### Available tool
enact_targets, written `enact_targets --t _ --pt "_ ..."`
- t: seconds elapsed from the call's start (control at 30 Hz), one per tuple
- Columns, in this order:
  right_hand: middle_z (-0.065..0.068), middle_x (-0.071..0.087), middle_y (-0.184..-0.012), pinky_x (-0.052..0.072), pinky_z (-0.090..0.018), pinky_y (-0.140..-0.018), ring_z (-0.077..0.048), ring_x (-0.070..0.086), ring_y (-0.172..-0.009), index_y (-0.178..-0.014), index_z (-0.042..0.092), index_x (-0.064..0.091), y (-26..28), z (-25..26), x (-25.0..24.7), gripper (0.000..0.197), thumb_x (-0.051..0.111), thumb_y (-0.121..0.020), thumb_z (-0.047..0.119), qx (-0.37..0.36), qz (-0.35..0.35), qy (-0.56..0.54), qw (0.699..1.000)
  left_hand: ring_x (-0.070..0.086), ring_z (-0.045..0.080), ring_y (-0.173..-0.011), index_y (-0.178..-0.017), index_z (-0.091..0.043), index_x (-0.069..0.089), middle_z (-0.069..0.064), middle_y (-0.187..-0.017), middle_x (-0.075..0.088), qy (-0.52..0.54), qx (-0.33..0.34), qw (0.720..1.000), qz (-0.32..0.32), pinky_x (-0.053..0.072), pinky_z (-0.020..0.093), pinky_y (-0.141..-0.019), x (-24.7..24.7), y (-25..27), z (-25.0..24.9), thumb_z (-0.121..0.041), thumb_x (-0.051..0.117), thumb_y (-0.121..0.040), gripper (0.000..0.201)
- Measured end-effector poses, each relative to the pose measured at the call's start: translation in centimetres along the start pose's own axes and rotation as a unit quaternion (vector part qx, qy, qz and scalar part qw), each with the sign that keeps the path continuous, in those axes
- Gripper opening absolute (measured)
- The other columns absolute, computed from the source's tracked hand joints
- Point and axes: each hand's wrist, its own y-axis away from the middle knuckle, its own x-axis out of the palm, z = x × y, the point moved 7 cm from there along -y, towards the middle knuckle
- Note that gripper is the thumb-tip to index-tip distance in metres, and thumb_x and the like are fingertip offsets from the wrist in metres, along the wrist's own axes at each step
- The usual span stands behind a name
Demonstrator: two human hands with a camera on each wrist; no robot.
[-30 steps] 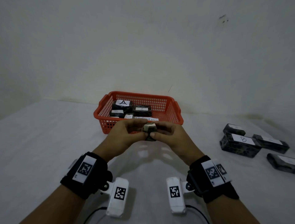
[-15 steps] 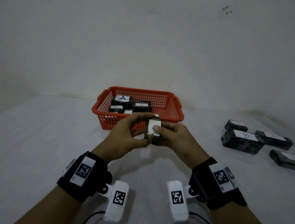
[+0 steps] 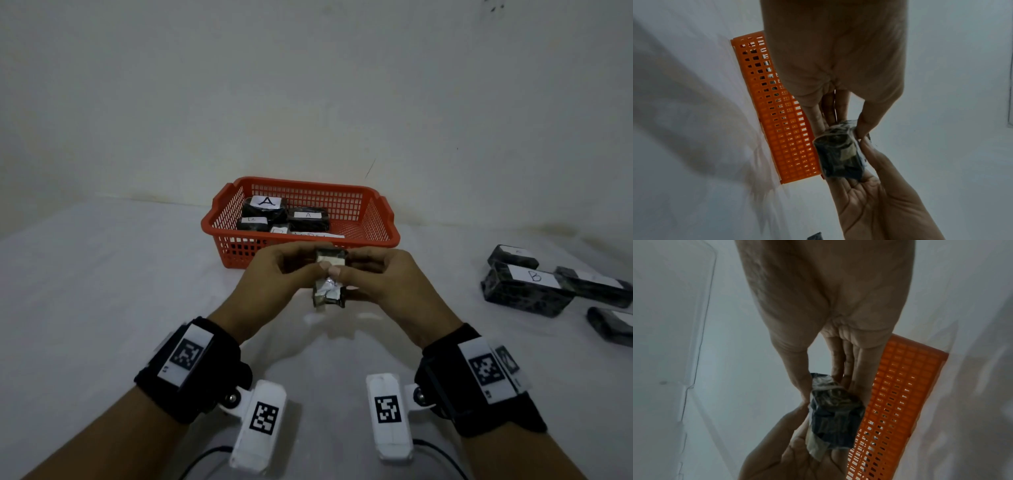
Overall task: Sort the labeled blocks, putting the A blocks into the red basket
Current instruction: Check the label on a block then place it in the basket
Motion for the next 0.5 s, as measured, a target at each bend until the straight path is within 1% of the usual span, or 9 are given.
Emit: enact_targets --t 0.07,0.1,0.17,0.23,0.3,0.37,0.43,0.5 --pt "-0.009 0.080 -0.110 0.063 -0.048 -0.093 -0.025 0.079 -0.102 -0.119 0.009 0.075 0.00 -0.15 -0.15 0.033 0.081 -0.088 0.017 0.003 -0.007 -0.017 1.000 0.075 0.014 -0.105 -0.120 -0.015 0.072 -0.001 -0.113 0.078 0.021 -0.007 1.000 0.008 0.061 0.028 -0.089 0.11 0.06 0.02 -0.009 0.061 -0.099 0.025" --pt "-0.010 0.080 -0.111 0.062 -0.049 -0.094 -0.027 0.078 -0.103 -0.119 0.008 0.075 0.02 -0.23 -0.18 0.033 0.081 -0.088 0.016 0.007 -0.008 -0.024 1.000 0.075 0.015 -0.105 -0.119 -0.014 0.072 0.000 -0.112 0.078 0.022 -0.008 1.000 0.002 0.061 0.030 -0.090 -0.02 0.04 -0.05 -0.008 0.061 -0.098 0.024" --pt "-0.011 0.080 -0.112 0.062 -0.049 -0.096 -0.027 0.078 -0.104 -0.119 0.007 0.075 0.07 -0.47 -0.02 0.032 0.080 -0.089 0.016 0.017 0.003 -0.028 0.999 0.075 0.013 -0.104 -0.120 -0.011 0.072 0.000 -0.112 0.078 0.016 -0.005 1.000 -0.017 0.061 0.031 -0.092 -0.41 -0.05 -0.17 -0.006 0.062 -0.097 0.025" --pt "-0.010 0.081 -0.110 0.062 -0.048 -0.095 -0.026 0.078 -0.102 -0.118 0.007 0.075 0.15 -0.58 0.03 0.031 0.080 -0.089 0.016 0.016 0.003 -0.019 1.000 0.074 0.012 -0.107 -0.125 -0.011 0.069 -0.001 -0.115 0.077 0.020 -0.004 1.000 -0.016 0.060 0.032 -0.094 -0.48 -0.04 -0.24 -0.007 0.062 -0.097 0.029" --pt "-0.010 0.081 -0.108 0.063 -0.047 -0.093 -0.025 0.079 -0.101 -0.118 0.006 0.076 0.21 -0.38 -0.20 0.030 0.080 -0.090 0.016 0.001 -0.016 -0.009 1.000 0.073 0.012 -0.110 -0.129 -0.012 0.067 0.000 -0.118 0.076 0.028 0.000 1.000 0.002 0.060 0.029 -0.092 -0.22 0.03 -0.32 -0.006 0.064 -0.096 0.034" --pt "-0.008 0.081 -0.108 0.063 -0.044 -0.094 -0.022 0.078 -0.101 -0.117 0.008 0.077 0.27 -0.14 -0.41 0.030 0.081 -0.089 0.016 -0.016 -0.028 0.006 0.999 0.073 0.011 -0.109 -0.127 -0.013 0.067 -0.001 -0.117 0.077 0.008 0.018 1.000 -0.007 0.060 0.027 -0.091 -0.33 0.03 -0.55 -0.004 0.067 -0.093 0.036" --pt "-0.004 0.081 -0.109 0.061 -0.042 -0.098 -0.019 0.077 -0.104 -0.118 0.013 0.077 0.29 -0.01 -0.44 0.030 0.081 -0.088 0.017 -0.024 -0.022 0.023 0.999 0.072 0.009 -0.111 -0.124 -0.014 0.069 -0.002 -0.116 0.077 -0.008 0.039 0.999 -0.027 0.059 0.026 -0.093 -0.48 0.01 -0.83 -0.002 0.071 -0.089 0.037" --pt "-0.002 0.080 -0.114 0.059 -0.042 -0.100 -0.019 0.076 -0.109 -0.121 0.017 0.076 0.25 -0.26 -0.17 0.033 0.080 -0.089 0.023 -0.006 0.001 0.012 1.000 0.070 0.008 -0.113 -0.122 -0.015 0.069 -0.003 -0.118 0.076 -0.015 0.053 0.998 -0.033 0.058 0.025 -0.094 -0.54 0.03 -0.90 0.001 0.072 -0.088 0.038"
